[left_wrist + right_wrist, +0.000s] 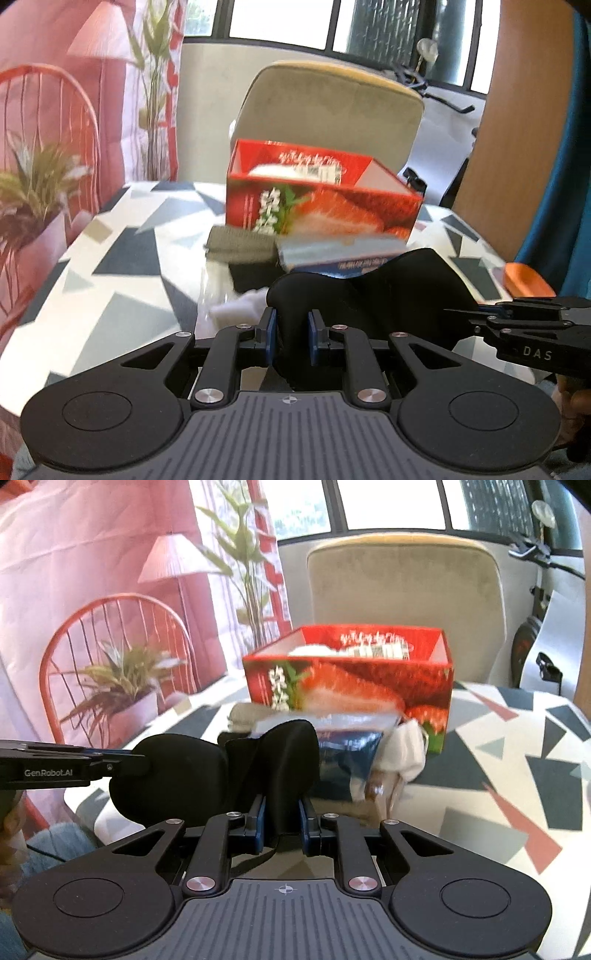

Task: Organize soft objects
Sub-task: 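Lift the black eye mask with both grippers toward the red box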

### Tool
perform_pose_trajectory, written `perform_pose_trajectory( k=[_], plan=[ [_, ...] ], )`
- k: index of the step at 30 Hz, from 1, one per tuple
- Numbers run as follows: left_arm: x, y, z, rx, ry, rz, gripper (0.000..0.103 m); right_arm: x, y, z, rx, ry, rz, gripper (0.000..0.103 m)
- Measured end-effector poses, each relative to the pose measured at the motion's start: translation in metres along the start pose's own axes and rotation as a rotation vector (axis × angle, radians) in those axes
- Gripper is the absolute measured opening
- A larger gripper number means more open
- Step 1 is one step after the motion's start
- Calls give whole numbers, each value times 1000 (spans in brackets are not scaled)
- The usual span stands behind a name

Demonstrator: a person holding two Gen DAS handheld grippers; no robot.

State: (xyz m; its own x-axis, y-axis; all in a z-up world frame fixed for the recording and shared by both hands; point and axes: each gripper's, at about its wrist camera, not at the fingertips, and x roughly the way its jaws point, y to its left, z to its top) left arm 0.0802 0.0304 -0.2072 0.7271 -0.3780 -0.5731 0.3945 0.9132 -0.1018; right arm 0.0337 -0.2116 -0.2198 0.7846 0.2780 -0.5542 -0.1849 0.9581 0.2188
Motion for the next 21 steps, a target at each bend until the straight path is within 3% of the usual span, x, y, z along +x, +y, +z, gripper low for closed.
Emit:
perform_pose_trajectory(
  k=[12,21],
  plan=[
    [8,2,64,3,-89,-17,19,0,-20,60,65,-82,31,16],
    [18,-5,125,77,-187,22,19,12,-30,136,55,-130,65,16]
  ],
)
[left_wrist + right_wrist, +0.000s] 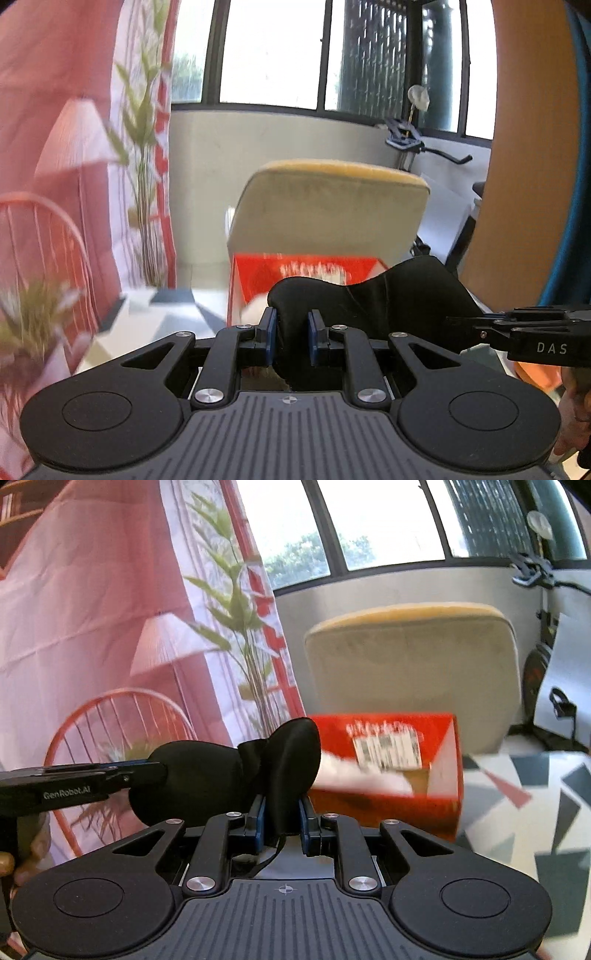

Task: Organize soft objects
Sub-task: 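Lift the black eye mask with both grippers toward the red box, then open both grippers to drop the eye mask into the red box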

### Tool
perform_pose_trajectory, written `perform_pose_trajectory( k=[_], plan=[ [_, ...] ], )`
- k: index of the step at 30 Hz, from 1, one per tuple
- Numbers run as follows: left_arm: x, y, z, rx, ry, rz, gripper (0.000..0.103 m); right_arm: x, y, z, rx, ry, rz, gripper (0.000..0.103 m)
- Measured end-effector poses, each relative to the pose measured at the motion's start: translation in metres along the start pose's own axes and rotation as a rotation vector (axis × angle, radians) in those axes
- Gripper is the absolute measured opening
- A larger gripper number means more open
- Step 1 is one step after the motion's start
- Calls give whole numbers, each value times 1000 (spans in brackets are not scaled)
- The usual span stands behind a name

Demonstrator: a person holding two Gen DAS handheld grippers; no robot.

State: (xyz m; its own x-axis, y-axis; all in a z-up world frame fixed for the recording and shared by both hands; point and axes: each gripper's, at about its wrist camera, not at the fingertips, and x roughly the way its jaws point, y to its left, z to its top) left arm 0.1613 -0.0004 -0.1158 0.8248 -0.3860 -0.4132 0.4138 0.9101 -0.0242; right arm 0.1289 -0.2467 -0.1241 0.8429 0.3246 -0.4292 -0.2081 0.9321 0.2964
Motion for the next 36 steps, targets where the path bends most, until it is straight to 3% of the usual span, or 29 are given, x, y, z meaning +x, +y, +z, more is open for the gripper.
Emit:
perform_pose_trajectory(
  k=[9,17,29,36],
  plan=[
    [55,10,52,42,-42,38,19,44,-19,67,-49,-23,-16,16],
    [120,11,72,73,-75,87,18,112,-46,91,-67,-21,-74,16],
    [249,25,69,29,103,47,18,220,-107,97,-27,140,-149,17],
    [292,33,55,23,226,26,18,262,-137,85,31,268,-172,17]
  ],
)
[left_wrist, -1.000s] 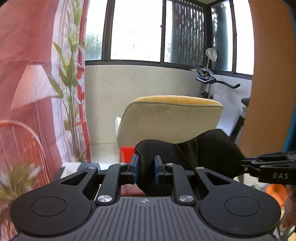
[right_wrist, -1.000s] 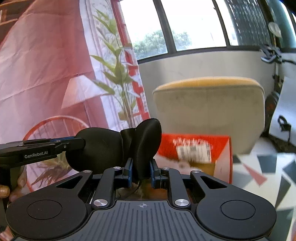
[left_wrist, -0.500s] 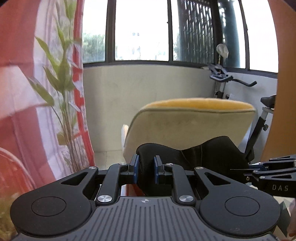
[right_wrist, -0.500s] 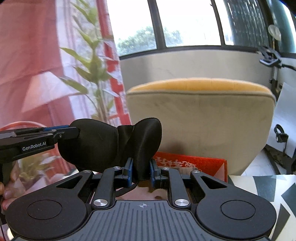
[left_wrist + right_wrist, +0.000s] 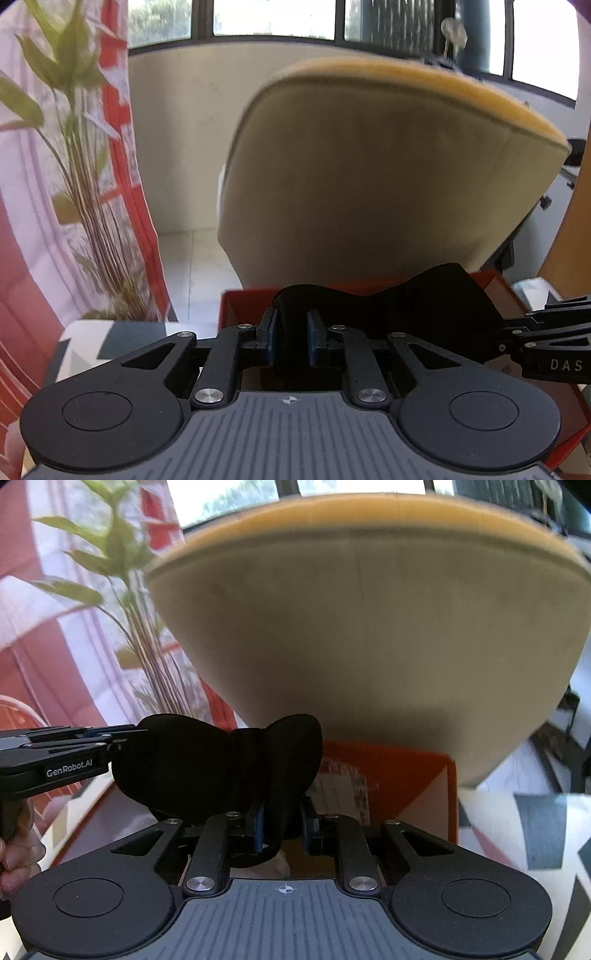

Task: Organize soft objects
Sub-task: 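Open both grippers to drop the eye mask into the red box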

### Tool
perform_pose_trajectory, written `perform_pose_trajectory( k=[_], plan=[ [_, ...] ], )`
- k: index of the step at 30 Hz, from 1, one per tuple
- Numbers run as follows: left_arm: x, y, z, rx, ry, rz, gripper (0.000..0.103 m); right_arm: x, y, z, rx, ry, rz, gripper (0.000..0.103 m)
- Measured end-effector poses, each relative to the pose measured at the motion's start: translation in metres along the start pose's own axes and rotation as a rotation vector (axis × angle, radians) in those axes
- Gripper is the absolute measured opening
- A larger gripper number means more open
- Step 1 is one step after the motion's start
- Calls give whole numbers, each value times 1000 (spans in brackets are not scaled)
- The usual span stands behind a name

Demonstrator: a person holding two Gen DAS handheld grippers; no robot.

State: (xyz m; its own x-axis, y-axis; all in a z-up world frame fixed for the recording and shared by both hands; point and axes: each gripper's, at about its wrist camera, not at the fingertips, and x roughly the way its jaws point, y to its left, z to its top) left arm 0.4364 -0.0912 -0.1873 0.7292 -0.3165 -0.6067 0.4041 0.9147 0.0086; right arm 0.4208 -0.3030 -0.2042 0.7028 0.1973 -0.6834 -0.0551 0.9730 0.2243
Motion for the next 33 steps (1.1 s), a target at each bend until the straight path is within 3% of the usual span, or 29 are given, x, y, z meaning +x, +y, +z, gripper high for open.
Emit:
perform_pose_trajectory(
  k=[6,7,8,11,13,16,18,21,23,25,27,30,33],
  plan=[
    [7,2,1,-4,47,-27,33,24,-15,-4,84,105,-46,18],
    [6,3,2,-3,45,-28,40,26,-18,-5,99,120,-48,19],
    [6,5,4,-6,40,-31,46,29,-21,-7,119,136,-52,21],
    [-2,6,5,-10,25,-31,50,33,-30,-14,175,158,-75,35],
    [-5,6,6,-4,23,-32,51,31,-33,-16,184,148,-64,35],
    [-9,6,8,12,17,-31,54,21,-28,-13,136,121,-113,50],
    [-18,5,8,15,12,-37,60,14,-20,-7,64,95,-137,52],
    [-34,3,7,19,0,-43,76,0,-13,-5,16,75,-144,60],
    [-46,3,5,10,-9,-53,92,-12,-10,-5,4,53,-141,66],
    [-59,5,3,-6,-18,-71,100,-26,-7,-5,-8,30,-137,76],
    [-71,7,0,-24,-17,-86,103,-42,-2,-9,-25,5,-129,90],
    [-91,9,-8,-46,-14,-89,103,-68,7,-16,-59,-36,-117,102],
    [-110,11,-18,-54,-22,-79,103,-93,17,-27,-73,-76,-95,103]
  ],
)
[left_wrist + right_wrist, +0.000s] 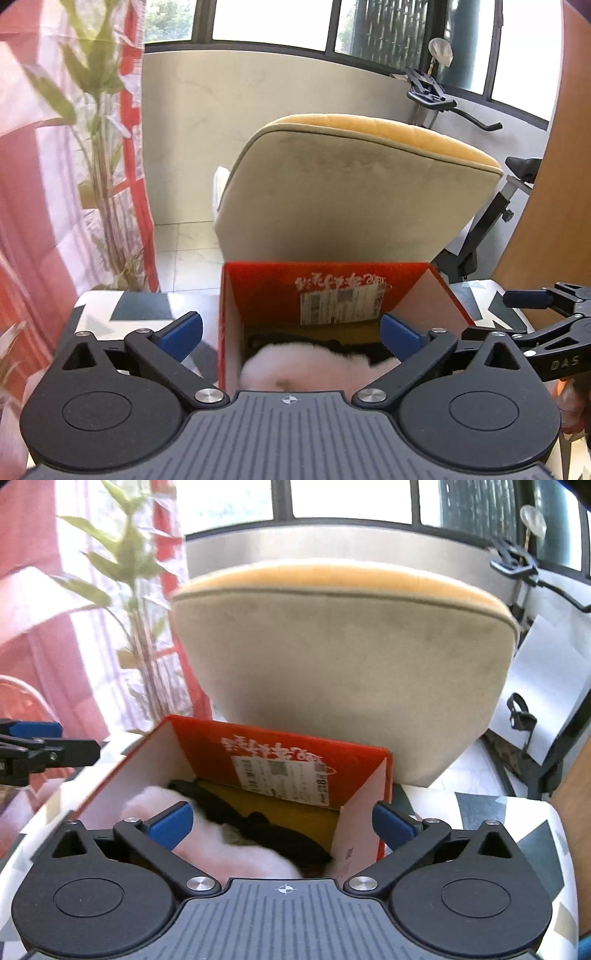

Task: Organize soft objects
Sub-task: 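Move both grippers back to the pile above the blue cotton pad bag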

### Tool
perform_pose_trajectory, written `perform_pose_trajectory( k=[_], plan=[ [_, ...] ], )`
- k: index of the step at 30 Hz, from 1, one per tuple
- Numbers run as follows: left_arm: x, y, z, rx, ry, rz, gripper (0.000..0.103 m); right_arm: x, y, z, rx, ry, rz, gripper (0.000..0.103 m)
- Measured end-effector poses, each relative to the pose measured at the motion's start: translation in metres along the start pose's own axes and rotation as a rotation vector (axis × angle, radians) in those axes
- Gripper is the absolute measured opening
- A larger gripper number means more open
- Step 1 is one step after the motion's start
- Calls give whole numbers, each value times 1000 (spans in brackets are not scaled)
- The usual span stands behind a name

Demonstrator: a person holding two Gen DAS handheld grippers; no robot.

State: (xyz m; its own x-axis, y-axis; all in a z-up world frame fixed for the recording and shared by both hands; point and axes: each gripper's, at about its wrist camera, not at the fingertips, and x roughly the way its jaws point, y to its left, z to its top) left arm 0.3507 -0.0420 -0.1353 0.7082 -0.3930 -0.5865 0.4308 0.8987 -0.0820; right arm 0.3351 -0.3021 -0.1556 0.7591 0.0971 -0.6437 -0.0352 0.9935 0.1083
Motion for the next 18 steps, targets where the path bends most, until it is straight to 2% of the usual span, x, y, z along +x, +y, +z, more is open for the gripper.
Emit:
perform_pose_trajectory(
  k=[6,12,18],
  plan=[
    [-39,-1,-33,10,-17,43,103,-45,11,-28,23,-77,40,103],
    [-77,3,-70,-5,-31,71,103,-81,21,-66,60,-131,37,103],
    [-103,-2,-107,-19,-28,104,103,-96,32,-109,58,-125,33,103]
  ],
)
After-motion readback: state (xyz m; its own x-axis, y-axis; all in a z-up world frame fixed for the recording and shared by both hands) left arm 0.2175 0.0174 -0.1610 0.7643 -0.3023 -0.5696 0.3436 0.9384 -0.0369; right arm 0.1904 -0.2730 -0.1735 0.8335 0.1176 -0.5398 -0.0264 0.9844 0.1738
